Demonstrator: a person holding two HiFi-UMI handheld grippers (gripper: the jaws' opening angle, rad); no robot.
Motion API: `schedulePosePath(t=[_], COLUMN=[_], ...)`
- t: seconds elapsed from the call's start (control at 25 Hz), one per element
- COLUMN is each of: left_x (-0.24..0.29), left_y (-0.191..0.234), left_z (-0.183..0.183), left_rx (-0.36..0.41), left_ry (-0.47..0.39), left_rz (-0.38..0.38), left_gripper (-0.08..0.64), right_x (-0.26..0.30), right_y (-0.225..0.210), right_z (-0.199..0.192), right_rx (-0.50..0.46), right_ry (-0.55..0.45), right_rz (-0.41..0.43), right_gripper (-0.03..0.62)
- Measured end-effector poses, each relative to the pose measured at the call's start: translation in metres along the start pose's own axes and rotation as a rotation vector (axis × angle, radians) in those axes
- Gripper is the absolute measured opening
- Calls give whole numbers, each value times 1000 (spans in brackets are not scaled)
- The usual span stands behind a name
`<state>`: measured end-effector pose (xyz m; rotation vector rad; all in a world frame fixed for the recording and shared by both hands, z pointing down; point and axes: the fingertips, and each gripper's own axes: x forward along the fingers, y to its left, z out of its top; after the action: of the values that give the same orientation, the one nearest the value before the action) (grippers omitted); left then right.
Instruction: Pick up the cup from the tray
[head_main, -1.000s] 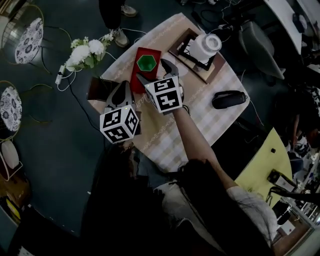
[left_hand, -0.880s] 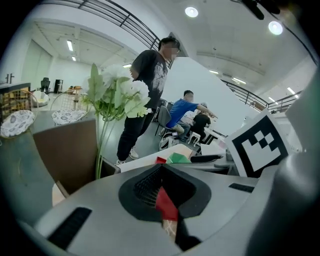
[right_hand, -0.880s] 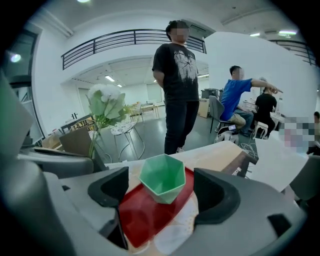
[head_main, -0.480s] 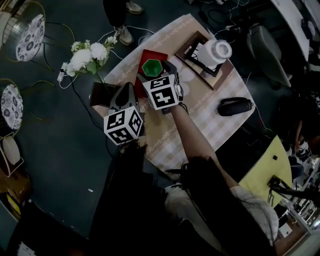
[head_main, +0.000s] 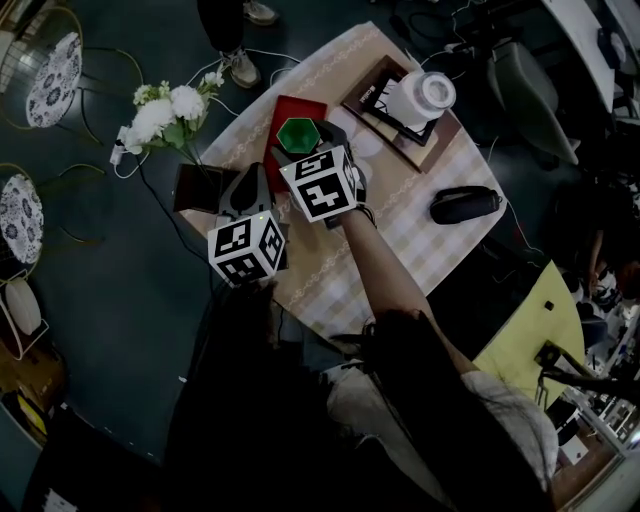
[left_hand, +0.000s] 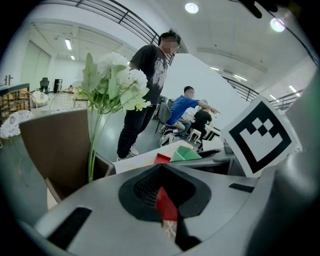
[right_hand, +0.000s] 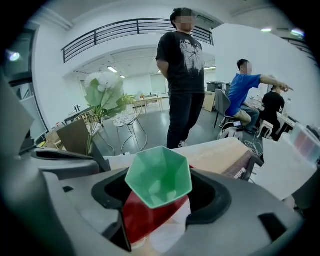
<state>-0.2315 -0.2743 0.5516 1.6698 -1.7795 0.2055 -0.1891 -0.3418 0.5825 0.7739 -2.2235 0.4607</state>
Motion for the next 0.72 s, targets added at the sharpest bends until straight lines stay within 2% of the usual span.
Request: schedulePosePath(t=[0.16, 0.72], left_x=[-3, -16], left_y=[-12, -89], left_z=[-7, -32], left_rx=[-5, 46], left_ry=[7, 48], left_rz=[-17, -147], left_gripper=[9, 9], right_x=[-20, -95], right_y=[-10, -56], right_z=[-10, -76], right_rx=[-19, 84], right_ry=[-2, 25], right_rz=[-22, -126], right_gripper=[334, 334])
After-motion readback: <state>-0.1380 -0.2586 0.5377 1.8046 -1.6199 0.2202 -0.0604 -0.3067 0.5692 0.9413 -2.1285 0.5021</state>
